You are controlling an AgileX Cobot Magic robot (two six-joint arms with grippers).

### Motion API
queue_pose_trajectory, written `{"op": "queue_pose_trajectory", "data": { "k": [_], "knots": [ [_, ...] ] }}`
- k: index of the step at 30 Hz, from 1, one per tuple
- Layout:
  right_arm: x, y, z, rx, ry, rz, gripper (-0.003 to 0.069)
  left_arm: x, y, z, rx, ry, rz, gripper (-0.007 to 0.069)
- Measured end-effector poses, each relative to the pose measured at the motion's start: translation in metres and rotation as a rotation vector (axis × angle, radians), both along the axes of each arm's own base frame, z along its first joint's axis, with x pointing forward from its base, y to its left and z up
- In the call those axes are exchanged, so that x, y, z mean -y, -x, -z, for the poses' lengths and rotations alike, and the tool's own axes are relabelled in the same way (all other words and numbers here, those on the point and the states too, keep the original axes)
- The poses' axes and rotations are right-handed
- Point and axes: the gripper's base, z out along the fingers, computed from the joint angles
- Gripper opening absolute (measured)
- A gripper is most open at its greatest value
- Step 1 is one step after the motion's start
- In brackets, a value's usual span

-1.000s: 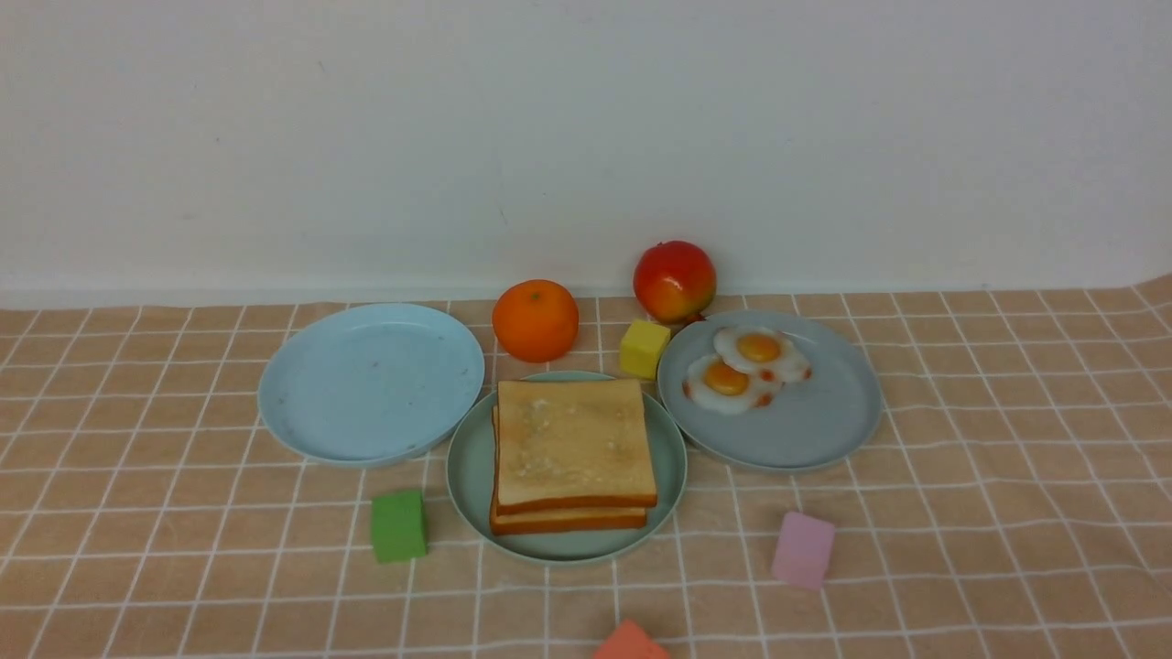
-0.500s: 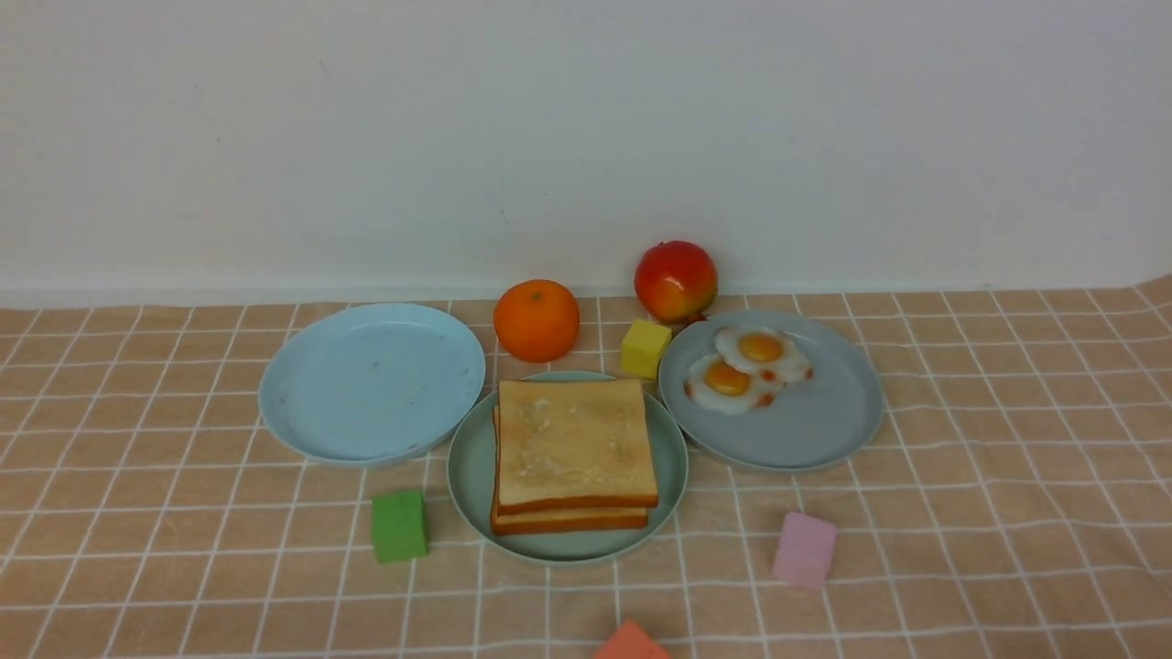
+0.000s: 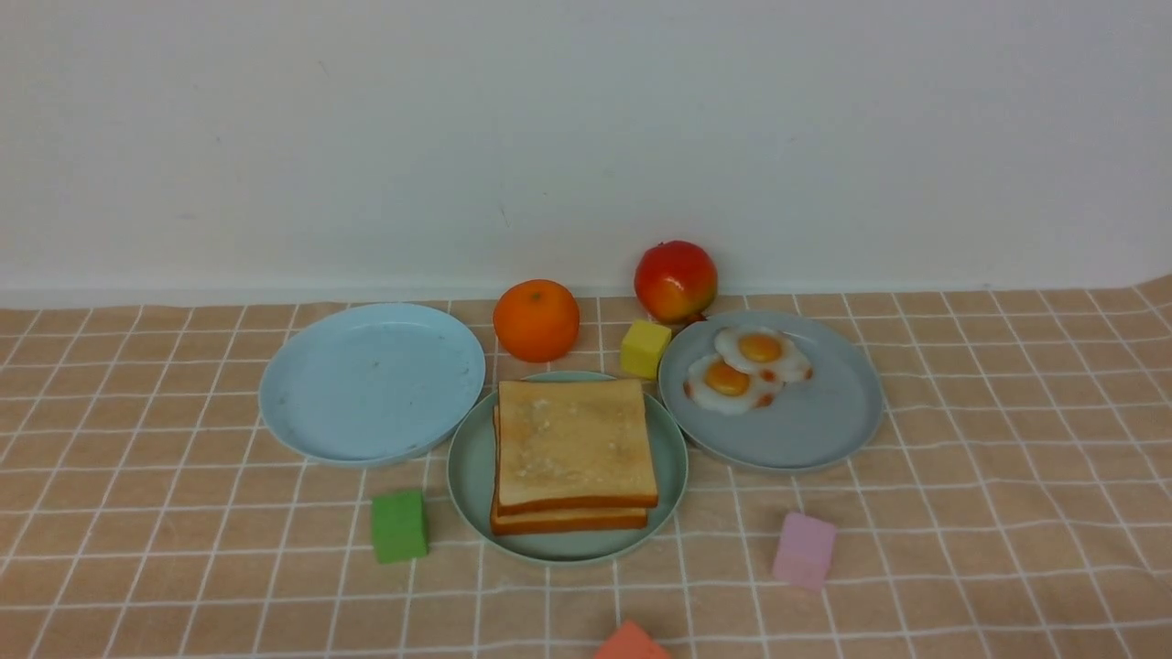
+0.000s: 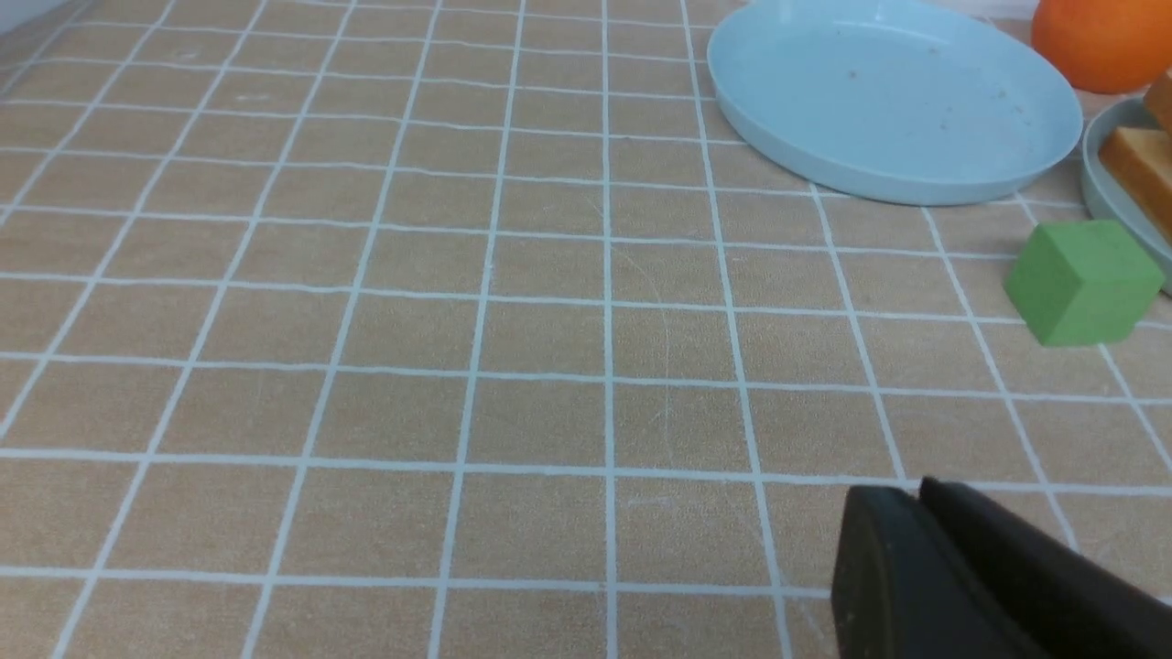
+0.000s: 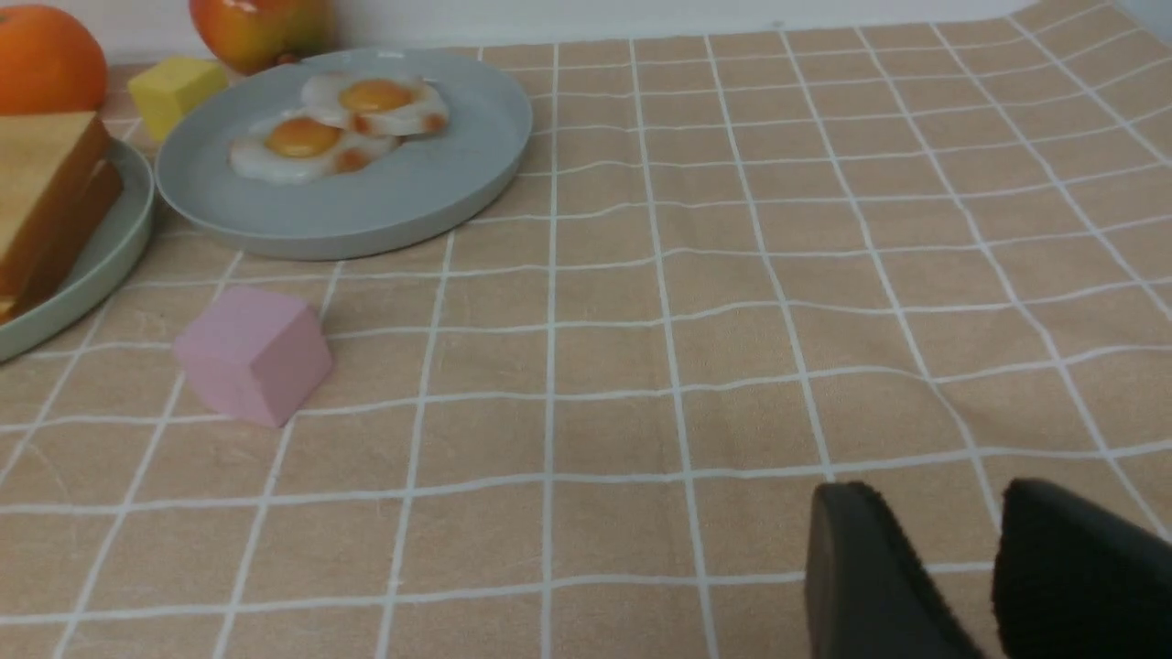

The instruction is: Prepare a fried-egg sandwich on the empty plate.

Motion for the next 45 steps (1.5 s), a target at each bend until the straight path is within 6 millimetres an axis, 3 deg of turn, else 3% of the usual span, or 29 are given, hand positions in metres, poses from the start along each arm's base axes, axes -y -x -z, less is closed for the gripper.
{"op": "queue_pose_trajectory", "data": {
  "k": [45],
  "knots": [
    [0.0001, 0.0000, 0.0000, 0.001, 0.003, 0.001, 0.0239, 0.0000, 0.0000, 0.0003, -0.001, 0.000, 0.001, 0.0089]
  ]
}}
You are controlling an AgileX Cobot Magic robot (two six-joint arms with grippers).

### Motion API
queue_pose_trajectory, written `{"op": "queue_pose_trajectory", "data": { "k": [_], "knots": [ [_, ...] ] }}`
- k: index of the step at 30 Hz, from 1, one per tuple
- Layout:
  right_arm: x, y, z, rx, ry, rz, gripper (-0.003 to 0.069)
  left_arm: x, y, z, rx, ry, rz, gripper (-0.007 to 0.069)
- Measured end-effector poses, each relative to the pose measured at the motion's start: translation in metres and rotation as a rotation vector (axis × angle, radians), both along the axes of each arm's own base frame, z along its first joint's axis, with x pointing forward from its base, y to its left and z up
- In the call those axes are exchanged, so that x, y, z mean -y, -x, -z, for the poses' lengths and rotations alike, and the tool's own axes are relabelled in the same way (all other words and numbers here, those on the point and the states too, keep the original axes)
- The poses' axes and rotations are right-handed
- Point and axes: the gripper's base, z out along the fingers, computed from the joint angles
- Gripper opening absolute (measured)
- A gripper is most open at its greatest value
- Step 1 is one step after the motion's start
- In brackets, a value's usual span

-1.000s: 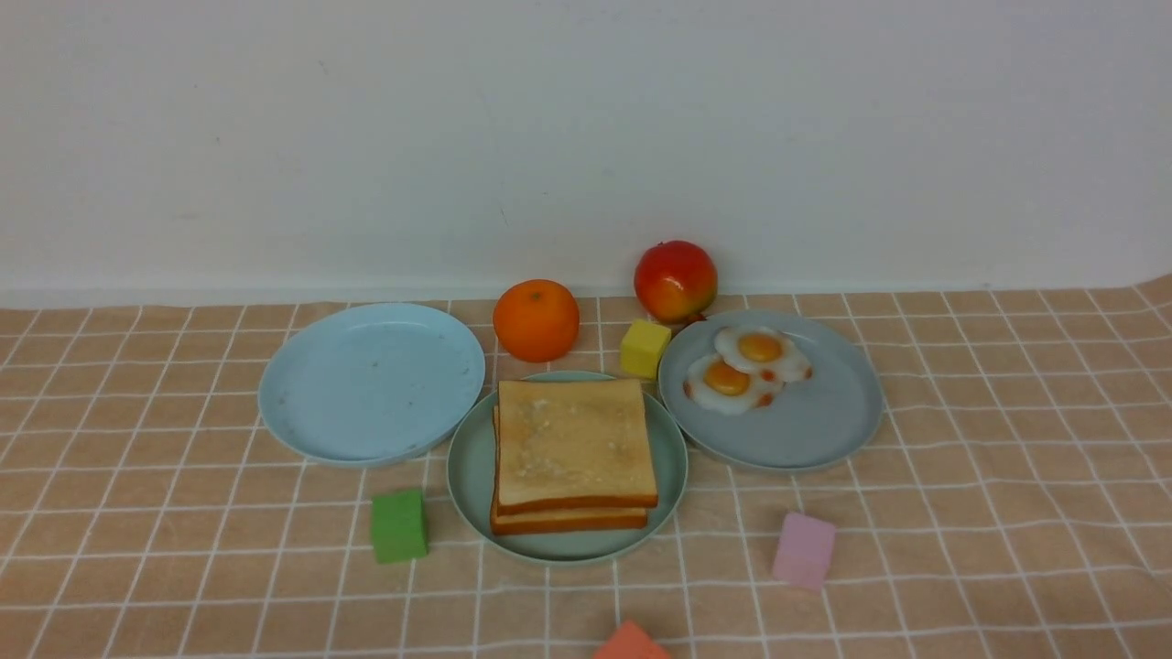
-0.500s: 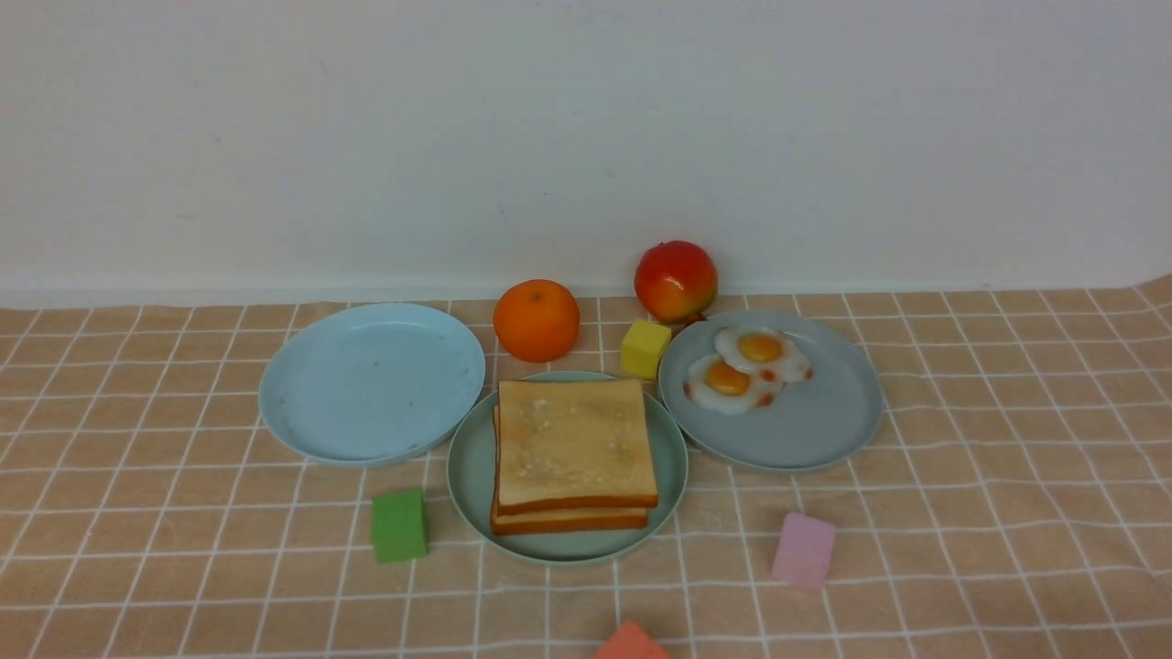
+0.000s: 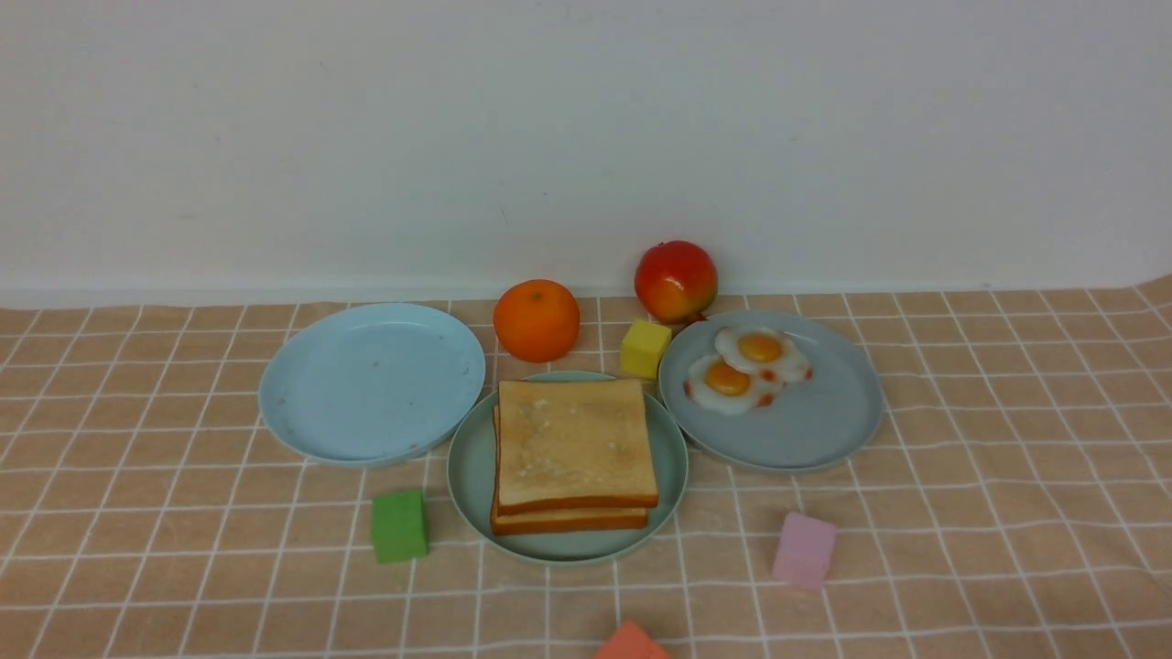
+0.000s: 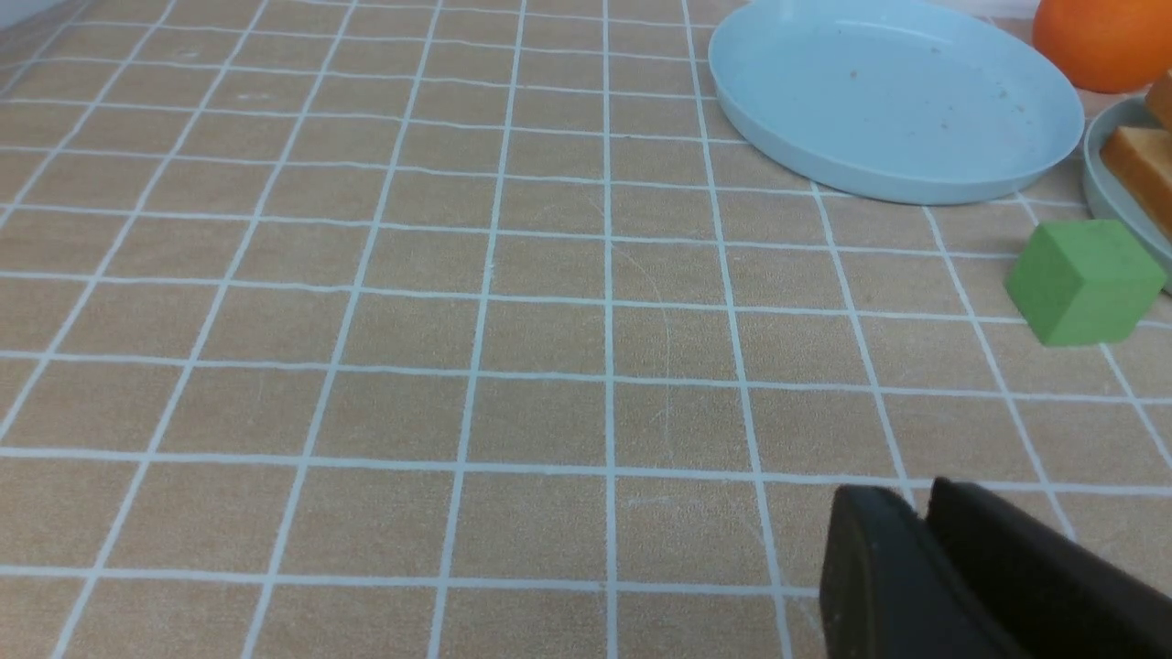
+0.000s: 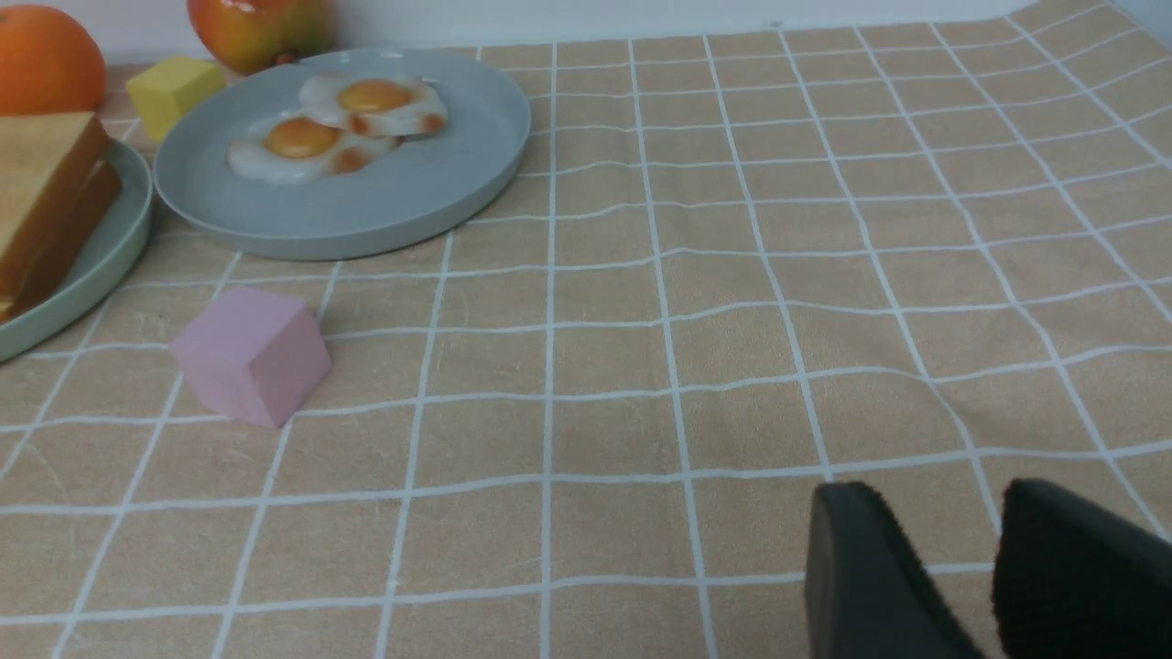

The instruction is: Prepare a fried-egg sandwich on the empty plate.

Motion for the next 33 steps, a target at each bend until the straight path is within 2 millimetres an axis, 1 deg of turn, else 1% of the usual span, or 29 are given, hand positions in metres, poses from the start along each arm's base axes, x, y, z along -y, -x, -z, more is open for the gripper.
{"op": "queue_pose_trajectory", "data": {
  "k": [33],
  "knots": [
    [0.0000, 0.0000, -0.0001, 0.001, 0.004, -0.001, 0.0239, 0.0000, 0.0000, 0.0000, 0.000, 0.000, 0.000, 0.0113]
  ]
}}
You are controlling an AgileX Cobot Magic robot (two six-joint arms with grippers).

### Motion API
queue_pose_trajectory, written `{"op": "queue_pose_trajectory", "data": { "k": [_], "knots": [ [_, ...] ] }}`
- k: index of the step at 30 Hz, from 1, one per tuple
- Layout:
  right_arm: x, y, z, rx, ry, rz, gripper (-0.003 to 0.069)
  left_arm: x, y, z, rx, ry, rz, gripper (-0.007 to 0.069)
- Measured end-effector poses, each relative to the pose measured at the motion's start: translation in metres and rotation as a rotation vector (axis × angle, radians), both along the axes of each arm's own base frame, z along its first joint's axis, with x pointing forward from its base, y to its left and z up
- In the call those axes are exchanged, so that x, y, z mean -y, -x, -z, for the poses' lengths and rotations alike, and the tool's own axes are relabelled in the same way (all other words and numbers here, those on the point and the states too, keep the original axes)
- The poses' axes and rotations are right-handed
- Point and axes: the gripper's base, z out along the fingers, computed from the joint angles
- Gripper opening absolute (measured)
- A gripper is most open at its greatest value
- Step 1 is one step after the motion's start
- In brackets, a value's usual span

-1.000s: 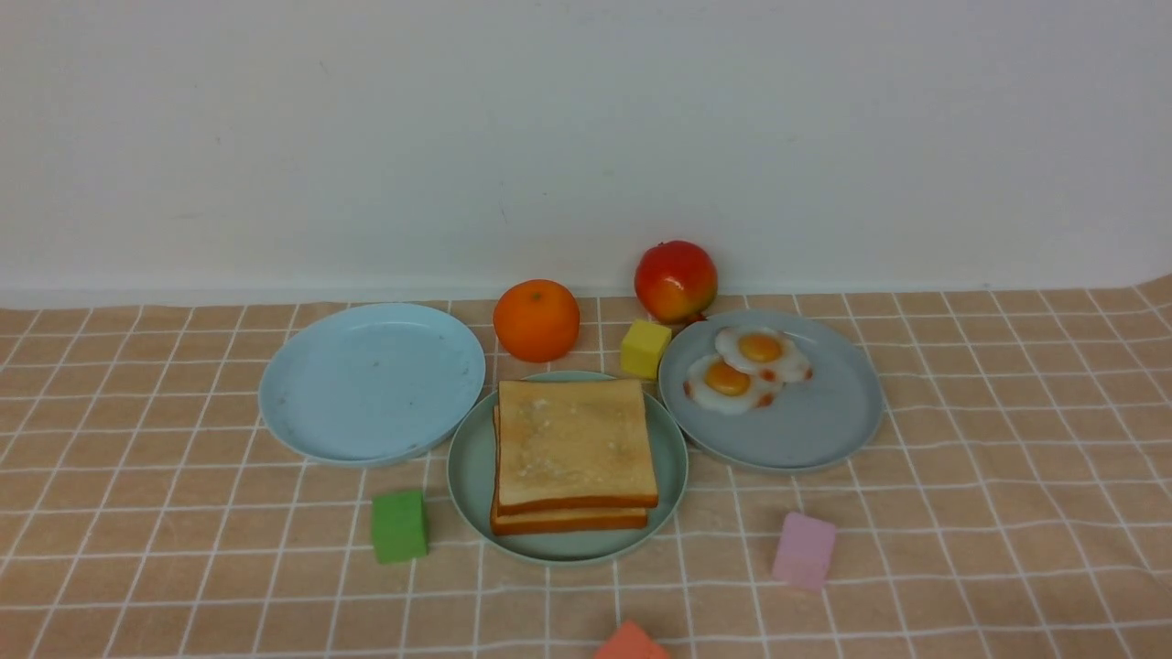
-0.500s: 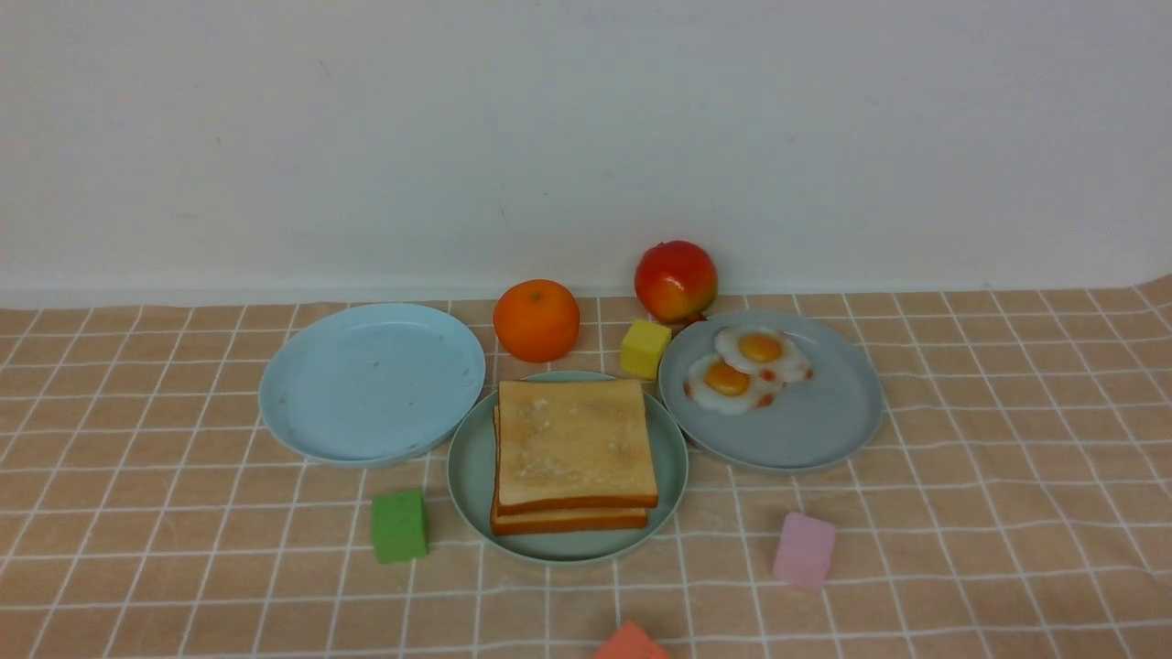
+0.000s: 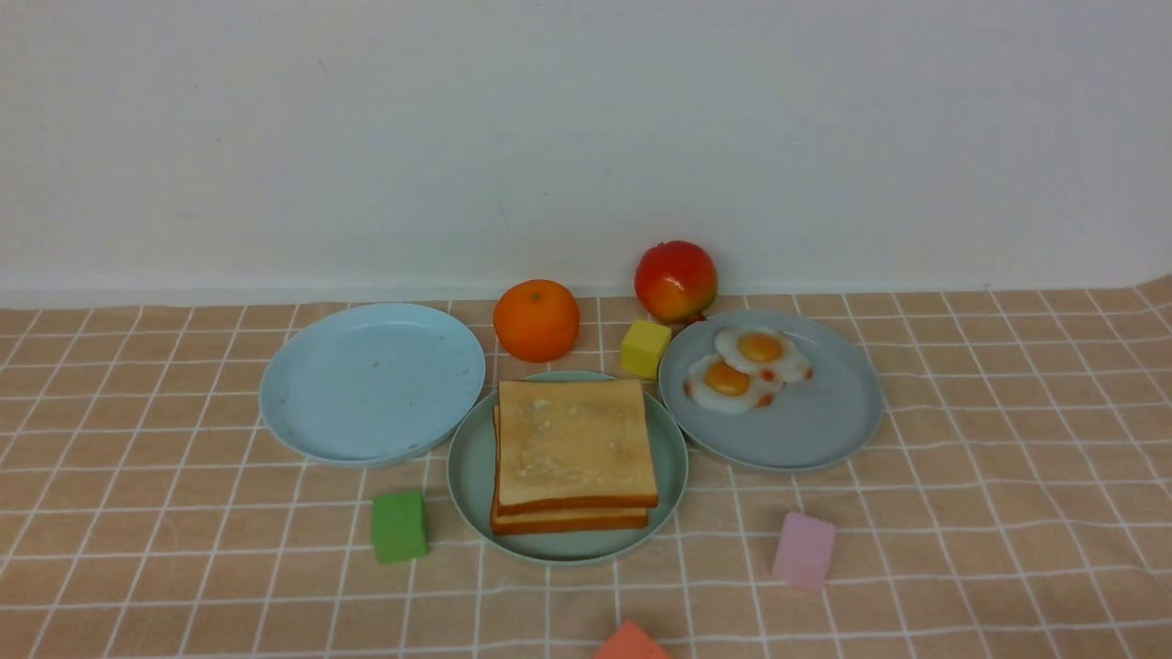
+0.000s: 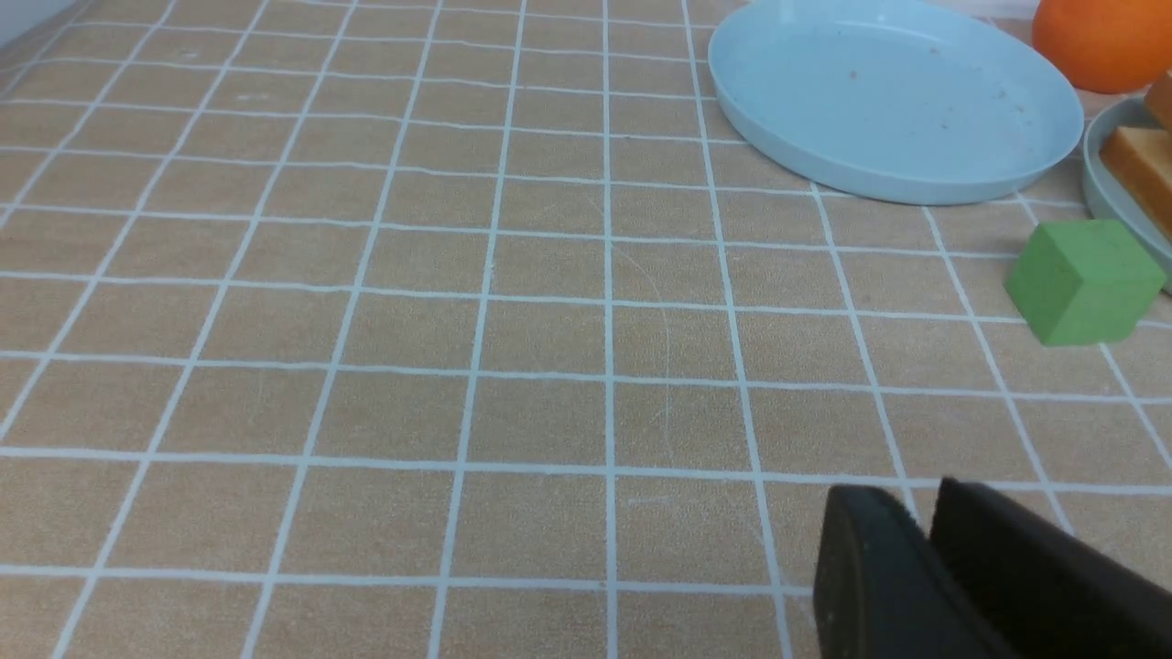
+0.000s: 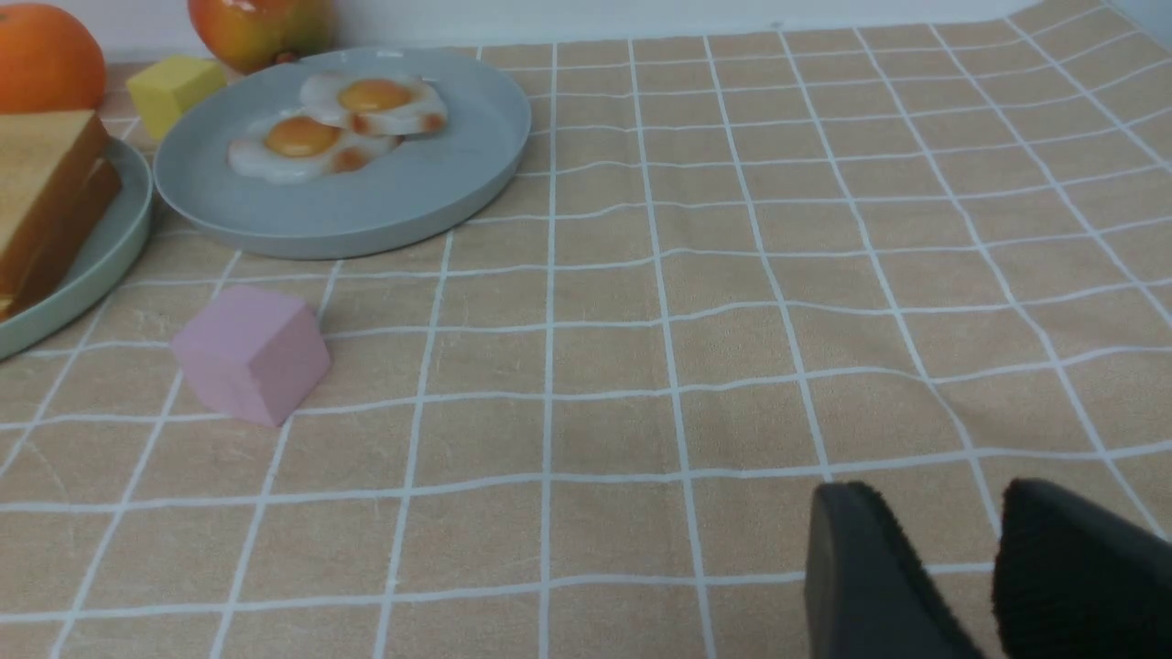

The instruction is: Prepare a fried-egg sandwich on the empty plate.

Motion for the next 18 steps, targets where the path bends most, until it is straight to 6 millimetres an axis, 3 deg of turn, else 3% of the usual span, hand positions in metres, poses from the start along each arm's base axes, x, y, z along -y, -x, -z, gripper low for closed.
{"op": "queue_pose_trajectory", "data": {
  "k": [18],
  "knots": [
    [0.0000, 0.0000, 0.0000, 0.000, 0.000, 0.000, 0.0239, 0.0000, 0.0000, 0.0000, 0.000, 0.000, 0.000, 0.0125]
  ]
}}
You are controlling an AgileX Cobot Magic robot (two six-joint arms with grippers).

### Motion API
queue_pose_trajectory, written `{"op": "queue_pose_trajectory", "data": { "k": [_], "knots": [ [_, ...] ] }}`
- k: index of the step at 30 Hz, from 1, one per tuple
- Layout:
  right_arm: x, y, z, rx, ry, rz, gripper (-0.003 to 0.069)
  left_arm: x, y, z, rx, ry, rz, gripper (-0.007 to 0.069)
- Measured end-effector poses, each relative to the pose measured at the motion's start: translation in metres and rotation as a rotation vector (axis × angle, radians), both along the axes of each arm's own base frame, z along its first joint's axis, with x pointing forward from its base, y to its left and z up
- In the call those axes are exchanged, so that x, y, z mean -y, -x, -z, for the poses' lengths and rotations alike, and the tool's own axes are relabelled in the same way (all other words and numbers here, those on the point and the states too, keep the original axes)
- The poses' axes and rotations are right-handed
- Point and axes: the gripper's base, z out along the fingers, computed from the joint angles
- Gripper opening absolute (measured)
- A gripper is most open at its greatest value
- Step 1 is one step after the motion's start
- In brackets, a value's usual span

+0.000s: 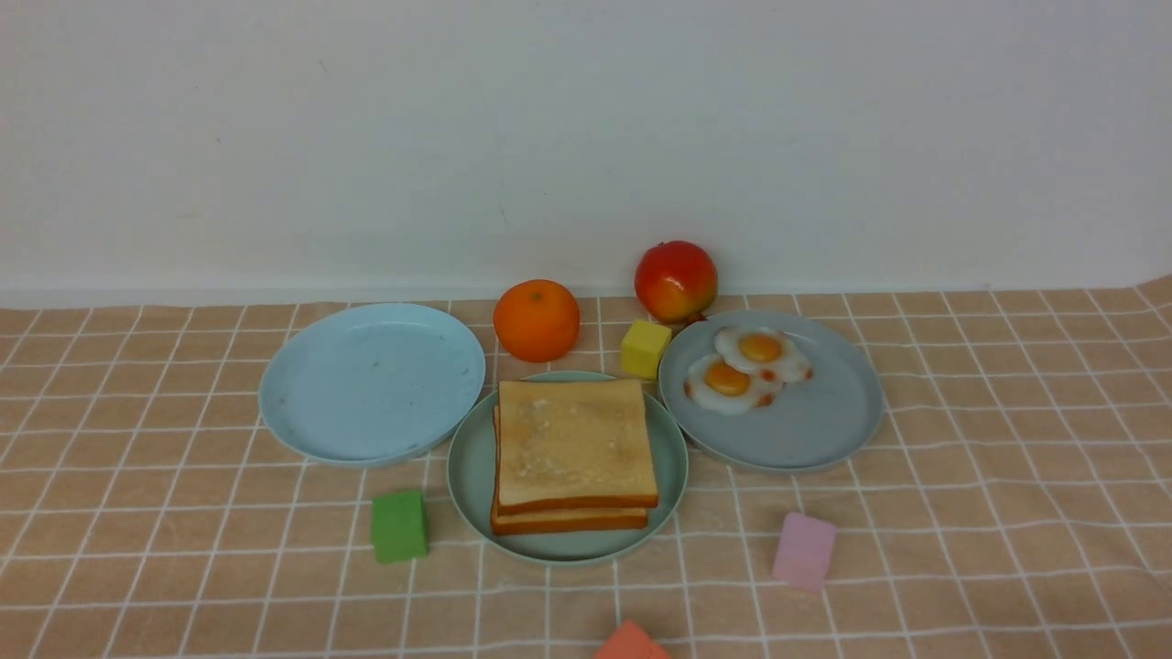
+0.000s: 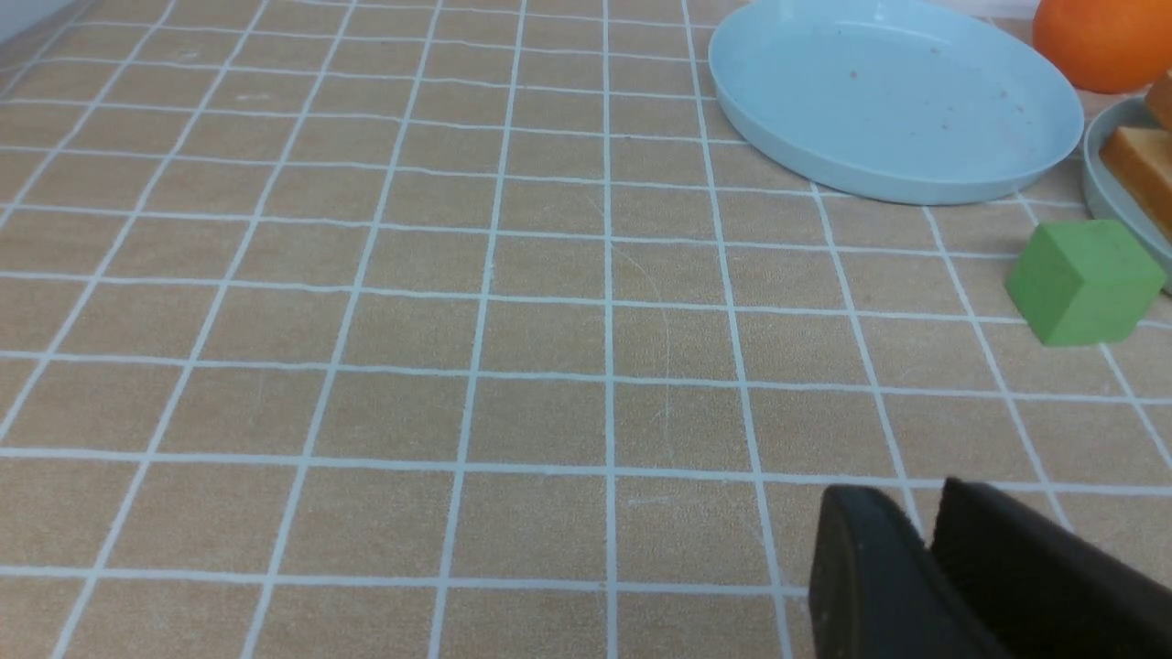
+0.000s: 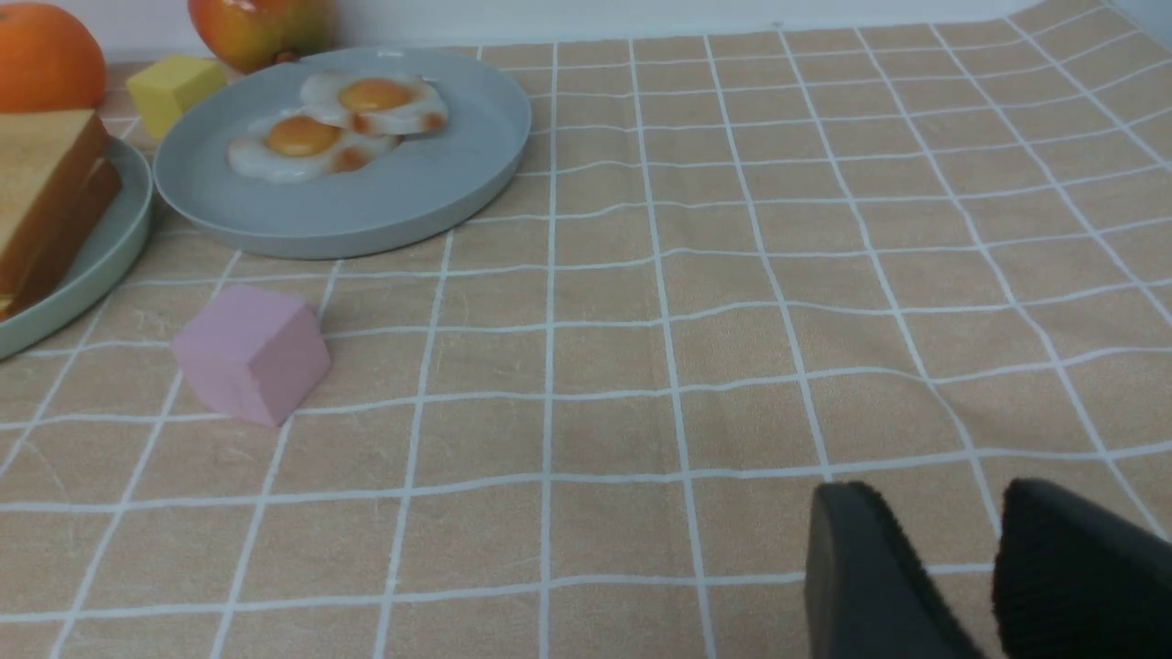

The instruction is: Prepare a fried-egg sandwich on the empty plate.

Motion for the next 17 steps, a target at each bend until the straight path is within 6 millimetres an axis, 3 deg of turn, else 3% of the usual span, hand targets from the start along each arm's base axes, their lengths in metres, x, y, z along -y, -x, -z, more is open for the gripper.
{"op": "queue_pose_trajectory", "data": {
  "k": [17],
  "knots": [
    [0.0000, 0.0000, 0.0000, 0.000, 0.000, 0.000, 0.0239, 0.0000, 0.0000, 0.0000, 0.000, 0.000, 0.000, 0.0143]
  ]
}}
